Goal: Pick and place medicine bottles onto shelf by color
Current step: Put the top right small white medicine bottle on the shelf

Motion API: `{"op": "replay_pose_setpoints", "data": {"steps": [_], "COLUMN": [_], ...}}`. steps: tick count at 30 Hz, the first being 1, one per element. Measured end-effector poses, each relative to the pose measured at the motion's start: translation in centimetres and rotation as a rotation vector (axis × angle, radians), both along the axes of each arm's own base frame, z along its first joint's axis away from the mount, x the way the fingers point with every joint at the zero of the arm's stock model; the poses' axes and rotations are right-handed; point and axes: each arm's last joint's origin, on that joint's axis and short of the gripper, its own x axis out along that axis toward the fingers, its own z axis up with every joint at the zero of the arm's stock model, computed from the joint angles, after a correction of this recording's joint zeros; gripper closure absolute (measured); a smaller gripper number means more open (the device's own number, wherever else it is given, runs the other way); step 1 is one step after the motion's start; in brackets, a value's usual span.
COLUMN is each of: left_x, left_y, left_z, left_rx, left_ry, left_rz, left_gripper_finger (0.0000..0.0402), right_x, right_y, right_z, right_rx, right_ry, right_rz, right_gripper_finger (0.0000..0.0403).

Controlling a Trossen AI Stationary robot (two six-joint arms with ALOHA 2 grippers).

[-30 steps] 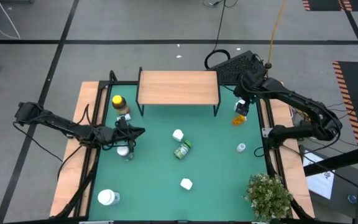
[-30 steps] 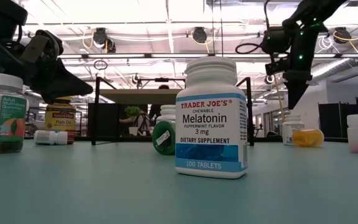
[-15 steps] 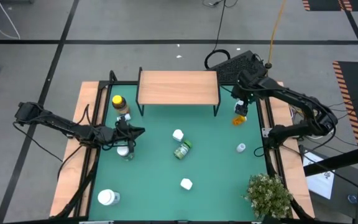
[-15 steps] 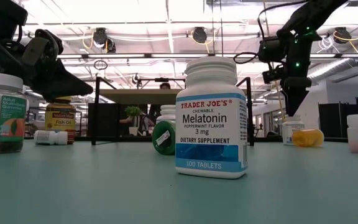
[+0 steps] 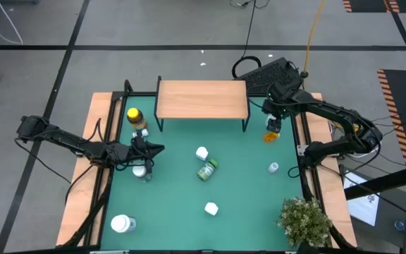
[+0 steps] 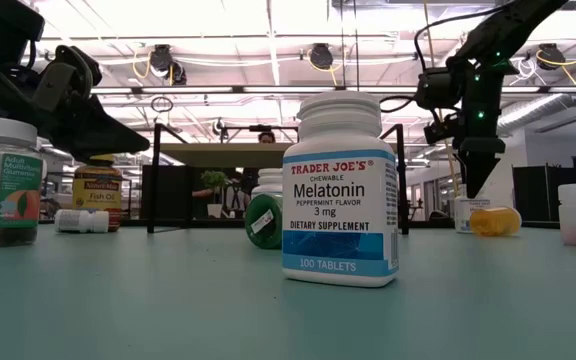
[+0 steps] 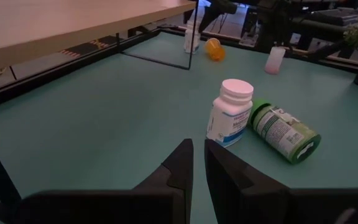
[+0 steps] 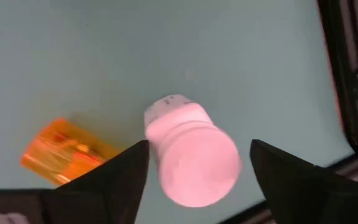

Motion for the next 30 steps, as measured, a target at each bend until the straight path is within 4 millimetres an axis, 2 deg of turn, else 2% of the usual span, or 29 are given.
{"op": "replay_pose_setpoints", "data": {"steps": [9, 15, 20, 24, 30], "left_x": [0.0, 0.0, -0.1, 0.0, 0.0], "left_y": [0.0, 0.0, 0.0, 0.0, 0.0], "left_z": [0.0, 0.0, -0.2, -0.1, 0.0], "left_rx": [-0.002, -0.003, 0.000, -0.002, 0.024], "left_ry": [-0.001, -0.001, 0.021, 0.013, 0.006], "left_rz": [0.001, 0.001, 0.002, 0.002, 0.003], "left_gripper_finger": [0.0360, 0.0360, 0.0360, 0.0360, 0.0360], "right_x": [-0.1, -0.3, -0.2, 0.2, 0.9], "right_y": [0.1, 0.7, 1.2, 1.1, 0.9], "right_z": [0.1, 2.2, 6.1, 10.5, 17.5], "right_rx": [0.000, 0.010, 0.024, -0.068, -0.233], "right_ry": [0.011, 0.007, 0.014, -0.021, -0.205], "right_rz": [-0.015, -0.051, -0.080, -0.106, -0.091], "right_gripper_finger": [0.0216, 0.0224, 0.0225, 0.0224, 0.0224]}}
